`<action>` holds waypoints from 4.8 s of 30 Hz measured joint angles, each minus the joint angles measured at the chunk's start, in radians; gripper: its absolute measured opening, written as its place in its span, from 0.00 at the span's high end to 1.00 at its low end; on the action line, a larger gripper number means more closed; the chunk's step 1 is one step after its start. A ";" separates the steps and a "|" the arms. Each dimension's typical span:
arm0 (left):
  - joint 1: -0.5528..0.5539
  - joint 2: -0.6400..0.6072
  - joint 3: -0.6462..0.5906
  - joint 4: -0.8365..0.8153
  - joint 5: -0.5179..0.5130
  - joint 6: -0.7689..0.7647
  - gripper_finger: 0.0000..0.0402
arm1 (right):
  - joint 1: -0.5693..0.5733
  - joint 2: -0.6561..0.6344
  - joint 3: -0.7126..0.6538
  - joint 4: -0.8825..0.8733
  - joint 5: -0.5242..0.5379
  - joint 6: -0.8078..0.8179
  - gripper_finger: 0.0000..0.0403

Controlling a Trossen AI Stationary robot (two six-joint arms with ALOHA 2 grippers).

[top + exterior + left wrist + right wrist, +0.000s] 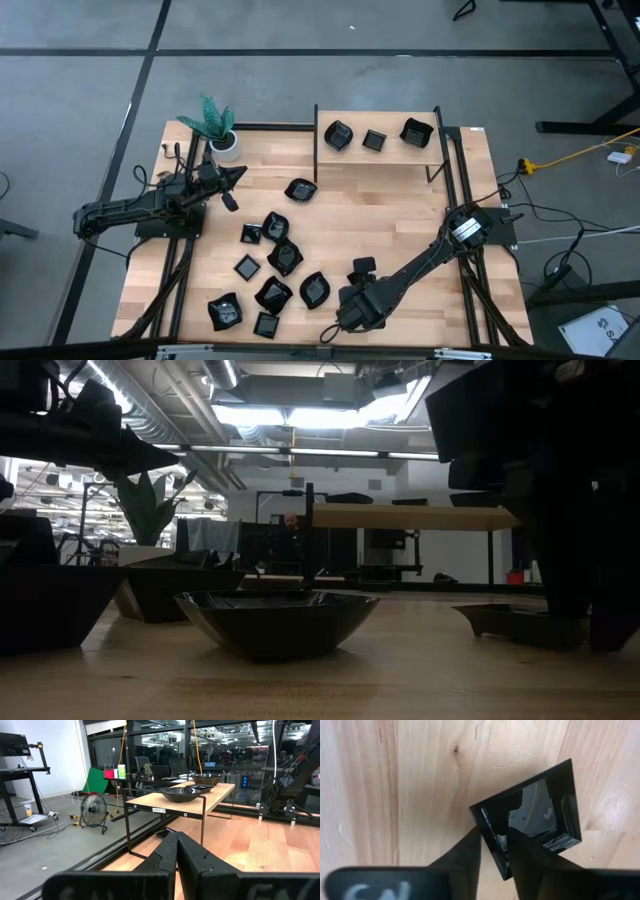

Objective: Pick & Place Mini shaped plates
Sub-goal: Stack the black square plate on top of the black square plate on the shelf

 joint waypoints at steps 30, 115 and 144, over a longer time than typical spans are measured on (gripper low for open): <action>0.000 0.000 0.000 0.000 0.000 0.000 0.99 | -0.003 -0.182 0.000 -0.033 -0.035 0.064 0.99; 0.000 0.000 0.000 0.000 0.000 0.000 0.99 | -0.856 -0.441 0.020 -0.223 0.403 -0.274 0.99; 0.000 0.000 0.000 0.000 0.000 0.000 0.99 | -0.940 -0.440 -0.097 -0.078 0.366 -0.396 0.88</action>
